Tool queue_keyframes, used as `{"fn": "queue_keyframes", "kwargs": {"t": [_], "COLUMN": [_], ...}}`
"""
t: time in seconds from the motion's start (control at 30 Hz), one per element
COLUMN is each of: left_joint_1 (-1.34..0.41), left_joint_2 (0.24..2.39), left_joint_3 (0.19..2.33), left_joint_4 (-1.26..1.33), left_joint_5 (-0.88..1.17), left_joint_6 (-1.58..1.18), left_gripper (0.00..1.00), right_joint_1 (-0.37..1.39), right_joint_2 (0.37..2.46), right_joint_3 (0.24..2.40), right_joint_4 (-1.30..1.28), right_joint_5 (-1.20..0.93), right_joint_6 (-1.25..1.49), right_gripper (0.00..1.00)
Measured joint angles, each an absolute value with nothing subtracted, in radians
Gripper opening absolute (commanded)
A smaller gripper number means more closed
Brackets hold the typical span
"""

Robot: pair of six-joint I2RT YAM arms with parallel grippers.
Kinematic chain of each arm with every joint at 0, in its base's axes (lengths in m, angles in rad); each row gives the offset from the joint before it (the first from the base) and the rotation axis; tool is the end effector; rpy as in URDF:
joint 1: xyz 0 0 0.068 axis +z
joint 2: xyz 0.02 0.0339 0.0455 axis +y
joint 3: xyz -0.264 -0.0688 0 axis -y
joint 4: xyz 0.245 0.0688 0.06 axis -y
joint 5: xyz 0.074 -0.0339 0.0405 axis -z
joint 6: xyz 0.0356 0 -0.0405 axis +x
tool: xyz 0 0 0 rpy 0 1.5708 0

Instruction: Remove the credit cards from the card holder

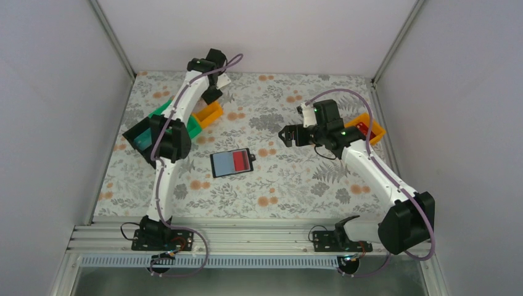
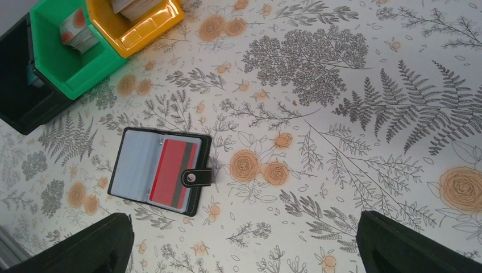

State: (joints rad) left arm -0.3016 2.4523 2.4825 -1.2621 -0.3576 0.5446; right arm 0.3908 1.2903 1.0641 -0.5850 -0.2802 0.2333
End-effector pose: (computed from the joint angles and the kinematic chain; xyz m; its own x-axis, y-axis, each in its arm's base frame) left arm 0.4835 -0.1374 0.2475 -0.6837 0.7209 -0.1133 0.6095 0.6495 0.4546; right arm 0.2493 0.1133 0.2922 -0.7776 -0.0801 -0.6236 -0.3725 0.8578 0.3543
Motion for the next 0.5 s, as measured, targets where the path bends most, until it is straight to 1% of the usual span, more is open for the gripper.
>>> {"fn": "queue_keyframes", "kwargs": {"t": [0.03,0.1,0.13,0.2,0.3,0.5], "left_joint_1": [-0.302,-0.300,-0.298,-0.293,-0.281,-0.265], "left_joint_2": [2.435,2.386,2.346,2.247,2.056,1.630], "left_joint_3": [2.481,2.466,2.445,2.385,2.228,1.774], "left_joint_4": [-1.265,-1.264,-1.260,-1.243,-1.188,-1.038], "left_joint_5": [-0.313,-0.219,-0.168,-0.078,0.030,0.130], "left_joint_6": [0.551,0.553,0.547,0.539,0.529,0.526], "left_gripper": [0.74,0.92,0.99,1.00,1.00,1.00], "right_joint_1": [0.390,0.387,0.386,0.384,0.382,0.382], "right_joint_2": [1.290,1.289,1.286,1.275,1.249,1.224], "right_joint_3": [1.064,1.064,1.064,1.064,1.064,1.017], "right_joint_4": [-0.582,-0.575,-0.572,-0.563,-0.543,-0.461], "right_joint_5": [-0.285,-0.299,-0.308,-0.324,-0.362,-0.493], "right_joint_6": [0.233,0.231,0.231,0.231,0.242,0.307], "right_gripper": [0.99,0.99,0.99,0.99,0.99,0.97]}}
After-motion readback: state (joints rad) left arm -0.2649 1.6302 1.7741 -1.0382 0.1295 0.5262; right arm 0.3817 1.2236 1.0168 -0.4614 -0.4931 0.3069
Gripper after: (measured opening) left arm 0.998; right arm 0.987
